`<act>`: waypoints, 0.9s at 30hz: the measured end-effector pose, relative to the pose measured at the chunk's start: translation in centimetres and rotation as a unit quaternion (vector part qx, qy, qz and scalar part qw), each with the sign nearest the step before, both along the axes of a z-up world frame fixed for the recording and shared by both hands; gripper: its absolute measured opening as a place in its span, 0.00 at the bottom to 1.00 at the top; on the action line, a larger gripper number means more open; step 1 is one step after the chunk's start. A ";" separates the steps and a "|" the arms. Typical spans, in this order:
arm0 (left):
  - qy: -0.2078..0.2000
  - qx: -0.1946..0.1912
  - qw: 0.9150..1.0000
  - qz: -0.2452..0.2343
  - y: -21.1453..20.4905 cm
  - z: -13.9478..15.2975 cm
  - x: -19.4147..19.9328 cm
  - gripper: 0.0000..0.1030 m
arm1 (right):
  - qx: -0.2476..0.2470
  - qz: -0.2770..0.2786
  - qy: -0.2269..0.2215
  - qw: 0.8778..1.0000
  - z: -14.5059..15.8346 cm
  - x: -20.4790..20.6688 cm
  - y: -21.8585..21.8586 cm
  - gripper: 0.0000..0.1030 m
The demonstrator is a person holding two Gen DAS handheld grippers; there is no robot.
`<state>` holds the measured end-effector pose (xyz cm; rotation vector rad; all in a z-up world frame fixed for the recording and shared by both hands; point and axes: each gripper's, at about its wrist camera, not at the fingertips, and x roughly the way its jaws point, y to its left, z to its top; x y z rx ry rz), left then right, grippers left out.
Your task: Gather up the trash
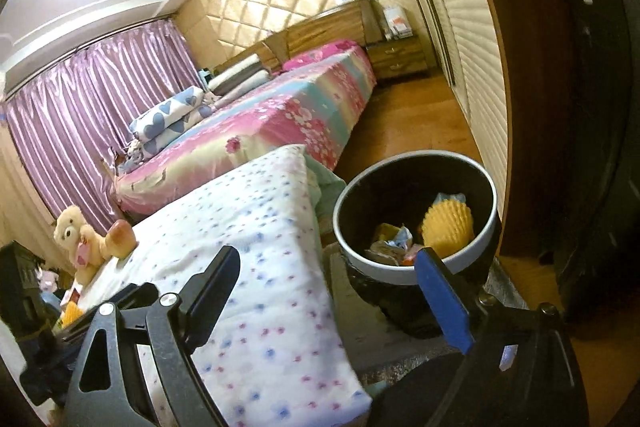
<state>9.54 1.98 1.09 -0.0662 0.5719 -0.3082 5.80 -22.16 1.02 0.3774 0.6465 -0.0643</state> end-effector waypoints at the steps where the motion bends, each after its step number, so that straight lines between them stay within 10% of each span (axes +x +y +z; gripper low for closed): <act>1: -0.012 0.004 1.000 0.006 0.3 0.4 -0.7 0.74 | -0.008 0.003 -0.007 1.000 0.4 -0.2 0.3 0.88; 5: -0.058 0.021 0.996 0.057 1.6 0.9 -3.9 0.99 | -0.042 0.009 -0.049 0.998 2.7 -1.4 2.3 1.00; 27: -0.099 0.052 0.988 0.107 2.1 -1.9 -6.4 0.99 | -0.104 0.029 -0.066 0.992 -1.1 -2.4 6.4 1.00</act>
